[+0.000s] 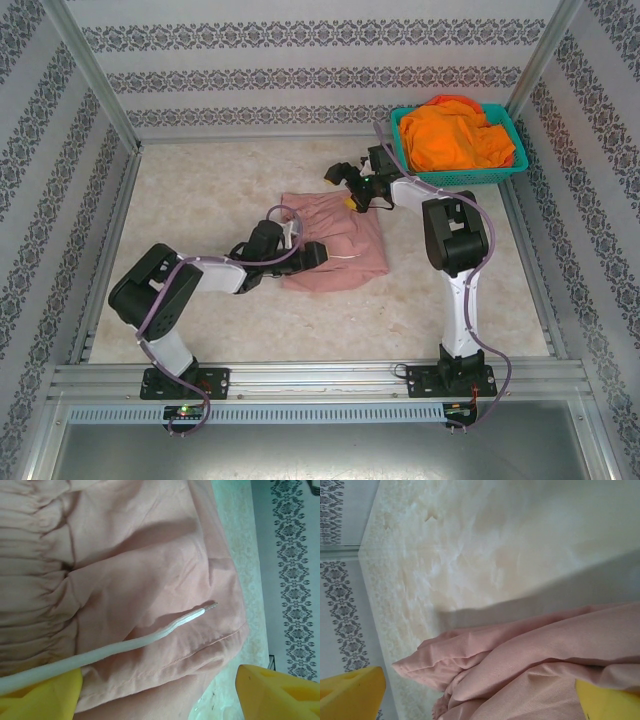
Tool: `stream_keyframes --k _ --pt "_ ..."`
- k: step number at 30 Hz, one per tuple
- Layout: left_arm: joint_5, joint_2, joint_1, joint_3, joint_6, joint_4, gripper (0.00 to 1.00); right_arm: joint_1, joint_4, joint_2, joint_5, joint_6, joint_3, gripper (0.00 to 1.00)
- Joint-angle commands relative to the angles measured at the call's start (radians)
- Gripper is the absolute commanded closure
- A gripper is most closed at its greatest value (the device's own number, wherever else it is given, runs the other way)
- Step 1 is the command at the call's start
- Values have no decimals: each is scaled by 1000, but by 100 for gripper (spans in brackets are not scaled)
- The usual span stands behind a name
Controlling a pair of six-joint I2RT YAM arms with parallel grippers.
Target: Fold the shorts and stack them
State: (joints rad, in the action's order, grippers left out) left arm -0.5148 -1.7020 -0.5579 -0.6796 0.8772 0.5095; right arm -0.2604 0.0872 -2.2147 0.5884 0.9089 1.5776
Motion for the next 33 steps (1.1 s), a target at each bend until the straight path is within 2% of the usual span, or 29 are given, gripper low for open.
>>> stream_keyframes --k 1,6,8,13,16,21,25,33 --pt "53 80 -11 -6 -7 -185 18 -22 26 154 -67 -127 -21 2" --pt "168 305 -12 -101 -156 -451 8 -64 151 457 -176 -344 -145 2" --pt "221 391 -12 -112 -200 -515 0 -65 234 557 -208 -424 -197 2" --pt "290 499 -11 -71 -244 -553 0 -41 451 666 -330 -598 -267 3" --pt "298 516 -11 -35 -256 -545 0 17 473 655 -308 -620 -316 15" --pt "319 552 -13 43 -227 -491 0 52 496 541 -327 -670 -309 19" --pt "333 580 -11 101 -200 -434 0 56 496 424 -266 -656 -260 23" --pt "324 591 -11 141 -176 -396 0 58 507 258 -255 -649 -185 38"
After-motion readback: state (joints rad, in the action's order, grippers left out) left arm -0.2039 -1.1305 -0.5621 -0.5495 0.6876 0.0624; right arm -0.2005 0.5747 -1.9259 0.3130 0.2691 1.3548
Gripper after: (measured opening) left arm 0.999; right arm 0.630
